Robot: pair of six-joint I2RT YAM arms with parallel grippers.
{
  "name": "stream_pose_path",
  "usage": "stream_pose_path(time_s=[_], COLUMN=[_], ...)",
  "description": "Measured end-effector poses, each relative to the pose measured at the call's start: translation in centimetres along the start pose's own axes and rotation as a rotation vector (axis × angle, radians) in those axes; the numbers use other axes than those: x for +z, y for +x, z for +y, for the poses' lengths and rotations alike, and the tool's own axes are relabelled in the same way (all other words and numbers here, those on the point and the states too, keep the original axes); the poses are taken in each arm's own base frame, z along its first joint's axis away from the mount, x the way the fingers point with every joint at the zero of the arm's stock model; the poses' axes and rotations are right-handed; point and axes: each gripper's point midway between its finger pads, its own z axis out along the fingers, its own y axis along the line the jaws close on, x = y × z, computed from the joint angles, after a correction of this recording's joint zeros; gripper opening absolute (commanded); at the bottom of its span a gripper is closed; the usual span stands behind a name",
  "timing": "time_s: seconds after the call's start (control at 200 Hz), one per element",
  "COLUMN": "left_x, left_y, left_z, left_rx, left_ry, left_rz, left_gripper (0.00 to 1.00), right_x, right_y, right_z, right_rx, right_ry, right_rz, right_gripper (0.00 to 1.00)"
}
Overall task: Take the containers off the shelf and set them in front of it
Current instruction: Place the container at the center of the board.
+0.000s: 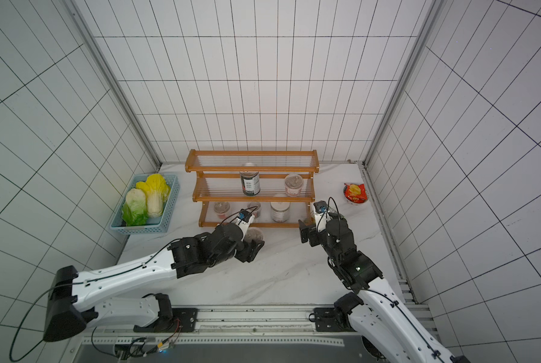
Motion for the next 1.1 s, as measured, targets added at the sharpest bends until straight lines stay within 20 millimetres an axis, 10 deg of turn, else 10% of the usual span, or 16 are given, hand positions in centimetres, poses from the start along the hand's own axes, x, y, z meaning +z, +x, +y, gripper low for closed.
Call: stream_pose_path(time_s=[0.58, 1.105], left_x=[9.6, 12.8], left_y=[3.2, 3.8], left_z=[-2.2, -3.3], left_rx=[0.102, 0.095], left_ry=[-0.015, 0.037], left_rz=[0.096, 0.090], left_gripper=[0.78, 0.79], right_x=[-1.4, -1.1], right_y=[1.5, 0.6], right_z=[-2.8, -2.8], right_rx=[0.039, 0.039], right_ry=[0.085, 0.057], right_rz=[0.049, 0.056], right_gripper=[0.99, 0.99])
